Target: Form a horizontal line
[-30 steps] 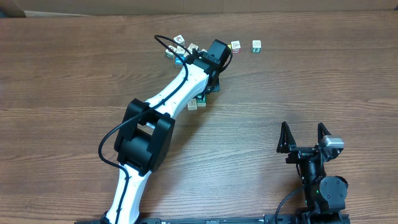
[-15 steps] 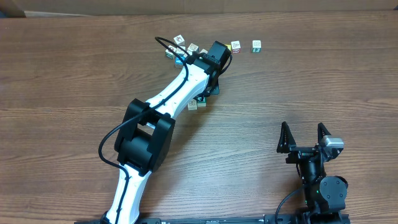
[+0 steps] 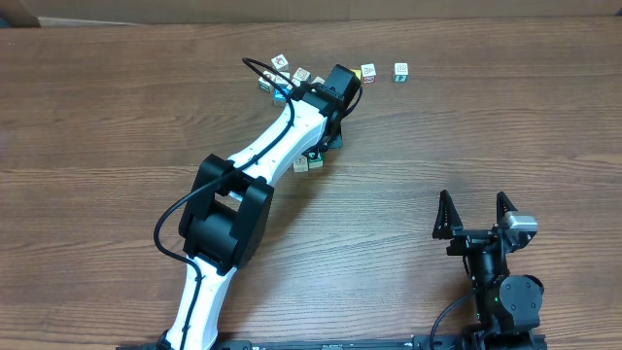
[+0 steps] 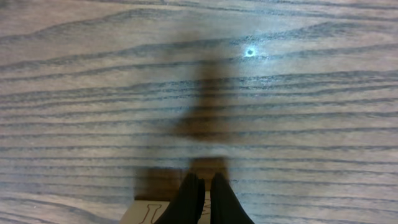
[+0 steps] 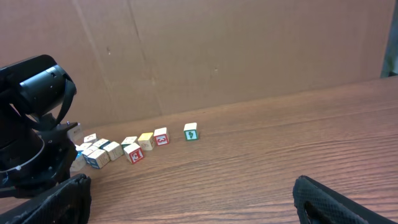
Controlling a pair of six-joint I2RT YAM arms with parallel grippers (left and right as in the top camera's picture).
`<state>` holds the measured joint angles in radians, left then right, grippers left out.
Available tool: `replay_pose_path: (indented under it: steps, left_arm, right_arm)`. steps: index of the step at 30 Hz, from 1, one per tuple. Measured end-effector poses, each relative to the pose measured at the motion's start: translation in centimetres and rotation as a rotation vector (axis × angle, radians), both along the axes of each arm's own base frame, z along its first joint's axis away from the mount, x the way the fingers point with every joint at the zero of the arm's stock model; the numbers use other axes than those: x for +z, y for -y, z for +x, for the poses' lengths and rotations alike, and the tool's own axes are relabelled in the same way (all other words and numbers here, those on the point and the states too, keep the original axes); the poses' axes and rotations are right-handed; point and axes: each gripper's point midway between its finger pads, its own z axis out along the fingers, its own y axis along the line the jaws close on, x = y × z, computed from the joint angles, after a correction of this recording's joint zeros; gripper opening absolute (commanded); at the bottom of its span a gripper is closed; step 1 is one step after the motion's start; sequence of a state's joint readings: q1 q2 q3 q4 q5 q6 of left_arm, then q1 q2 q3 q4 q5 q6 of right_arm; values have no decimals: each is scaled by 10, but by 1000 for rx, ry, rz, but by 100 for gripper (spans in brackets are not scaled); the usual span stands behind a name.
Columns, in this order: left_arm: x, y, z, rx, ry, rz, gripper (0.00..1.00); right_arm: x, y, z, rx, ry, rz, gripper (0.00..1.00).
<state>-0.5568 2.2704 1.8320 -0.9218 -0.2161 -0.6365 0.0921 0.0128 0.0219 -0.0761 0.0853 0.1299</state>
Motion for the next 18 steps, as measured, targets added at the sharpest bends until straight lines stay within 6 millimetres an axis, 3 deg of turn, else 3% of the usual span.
replay_pose_path:
  steps: [18]
  left_arm:
    - [0,-1,-1,0,-6,3,5]
  right_arm:
    - [0,0,0,1,0,0,100]
